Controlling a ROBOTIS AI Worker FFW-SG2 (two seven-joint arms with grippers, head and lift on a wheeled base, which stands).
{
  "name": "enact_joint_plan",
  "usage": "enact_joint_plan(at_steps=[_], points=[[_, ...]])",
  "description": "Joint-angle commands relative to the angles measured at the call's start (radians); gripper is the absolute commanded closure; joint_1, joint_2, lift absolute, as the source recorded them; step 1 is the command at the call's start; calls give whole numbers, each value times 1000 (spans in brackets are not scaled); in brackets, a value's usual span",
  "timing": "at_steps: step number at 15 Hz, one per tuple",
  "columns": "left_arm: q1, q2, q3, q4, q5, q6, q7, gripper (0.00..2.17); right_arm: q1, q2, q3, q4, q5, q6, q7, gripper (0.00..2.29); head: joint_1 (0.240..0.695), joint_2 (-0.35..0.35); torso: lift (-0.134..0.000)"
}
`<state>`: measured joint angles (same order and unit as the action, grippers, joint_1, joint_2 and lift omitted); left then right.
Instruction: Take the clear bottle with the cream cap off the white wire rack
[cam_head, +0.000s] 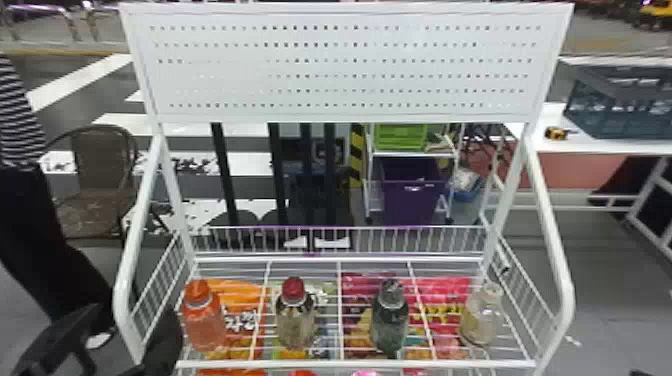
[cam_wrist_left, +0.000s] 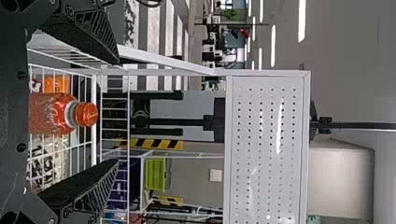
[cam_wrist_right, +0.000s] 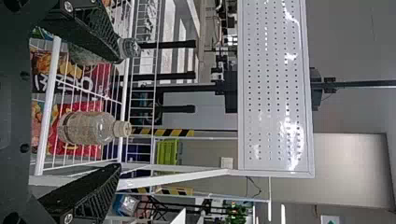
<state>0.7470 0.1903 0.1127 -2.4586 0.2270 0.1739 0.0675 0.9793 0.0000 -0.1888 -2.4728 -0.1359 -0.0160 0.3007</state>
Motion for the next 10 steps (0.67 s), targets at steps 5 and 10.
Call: enact_joint_plan(at_steps=[5, 10], points=[[6, 1, -22, 0, -1, 3, 0, 137, -151, 1, 15, 250, 13, -120, -11, 87, 499, 0, 0], [9, 1, -88, -2, -64, 37, 3, 137, -444, 1, 49, 700, 65, -328, -17, 87, 499, 0, 0]])
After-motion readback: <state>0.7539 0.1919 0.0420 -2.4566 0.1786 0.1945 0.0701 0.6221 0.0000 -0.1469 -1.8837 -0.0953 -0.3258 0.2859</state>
